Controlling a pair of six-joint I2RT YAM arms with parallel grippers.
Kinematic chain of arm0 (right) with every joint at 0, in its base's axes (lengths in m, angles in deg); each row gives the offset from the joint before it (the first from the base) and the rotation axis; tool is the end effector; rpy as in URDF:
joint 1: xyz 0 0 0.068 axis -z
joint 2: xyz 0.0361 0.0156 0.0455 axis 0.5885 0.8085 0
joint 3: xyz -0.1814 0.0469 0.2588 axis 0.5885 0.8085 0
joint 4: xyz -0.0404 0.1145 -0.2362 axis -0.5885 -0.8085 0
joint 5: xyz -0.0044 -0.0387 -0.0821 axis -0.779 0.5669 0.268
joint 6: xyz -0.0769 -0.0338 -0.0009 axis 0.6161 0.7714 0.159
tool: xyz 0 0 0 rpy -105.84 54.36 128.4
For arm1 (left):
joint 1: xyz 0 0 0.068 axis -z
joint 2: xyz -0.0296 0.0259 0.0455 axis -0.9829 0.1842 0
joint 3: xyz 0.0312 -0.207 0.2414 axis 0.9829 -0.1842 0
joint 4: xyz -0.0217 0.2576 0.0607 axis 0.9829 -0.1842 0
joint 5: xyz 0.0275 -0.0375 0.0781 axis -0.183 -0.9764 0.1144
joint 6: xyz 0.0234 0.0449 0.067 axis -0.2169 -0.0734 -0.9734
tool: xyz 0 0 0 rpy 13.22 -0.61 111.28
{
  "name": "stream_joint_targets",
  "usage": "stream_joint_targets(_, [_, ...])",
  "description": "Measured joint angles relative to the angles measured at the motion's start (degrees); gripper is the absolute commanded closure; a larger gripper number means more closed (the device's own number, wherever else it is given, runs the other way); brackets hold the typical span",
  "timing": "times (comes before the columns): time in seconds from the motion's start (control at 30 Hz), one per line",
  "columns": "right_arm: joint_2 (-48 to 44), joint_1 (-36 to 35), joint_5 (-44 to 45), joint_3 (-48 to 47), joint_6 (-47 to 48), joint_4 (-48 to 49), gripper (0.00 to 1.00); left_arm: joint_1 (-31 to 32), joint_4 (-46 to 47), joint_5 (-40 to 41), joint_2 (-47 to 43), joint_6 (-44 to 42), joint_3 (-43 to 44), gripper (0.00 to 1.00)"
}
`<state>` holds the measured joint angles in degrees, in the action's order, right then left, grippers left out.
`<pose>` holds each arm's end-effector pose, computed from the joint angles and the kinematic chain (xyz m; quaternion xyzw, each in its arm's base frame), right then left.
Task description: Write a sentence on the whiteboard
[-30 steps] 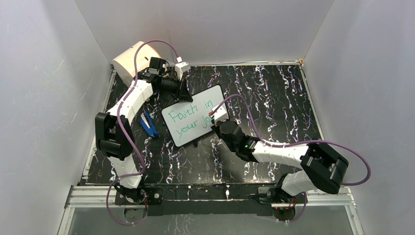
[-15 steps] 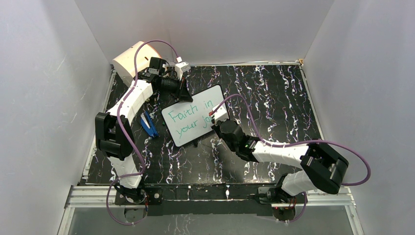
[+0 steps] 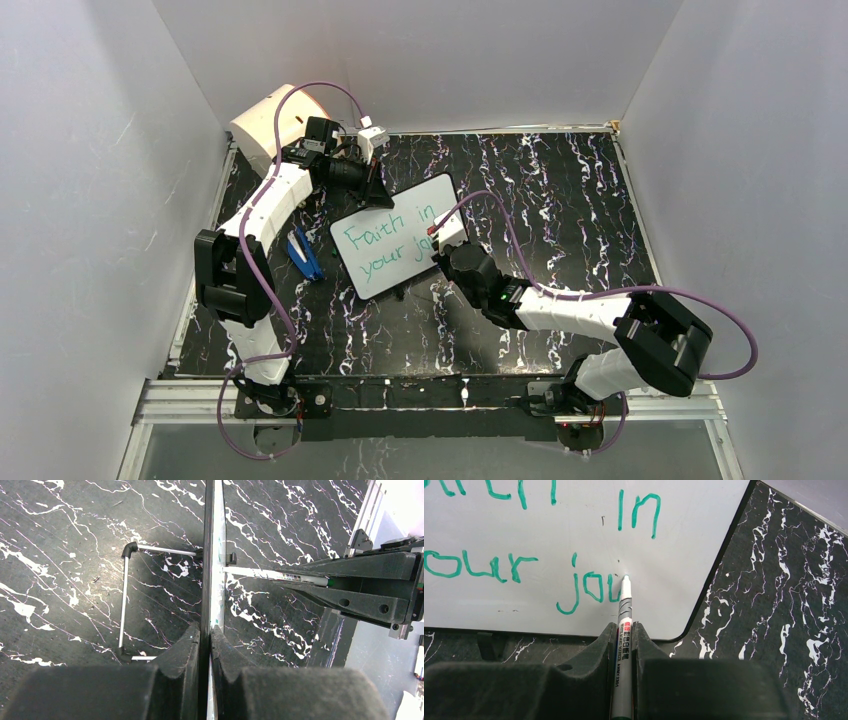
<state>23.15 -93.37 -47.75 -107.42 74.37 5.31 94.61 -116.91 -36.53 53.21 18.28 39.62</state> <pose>0.2048 0.2455 0.2595 -0.2396 0.7472 0.0622 0.6168 0.4056 -0.1672 0.3267 0.3610 0.7839 -0.3814 0.3314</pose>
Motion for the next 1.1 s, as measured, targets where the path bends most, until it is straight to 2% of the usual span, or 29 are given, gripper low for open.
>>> stream_joint_targets(1.1, [-0.09, 0.31, -1.49, -0.33, -1.92, -3.91, 1.0, 0.0, 0.26, 0.2, 0.17, 0.02, 0.0, 1.0])
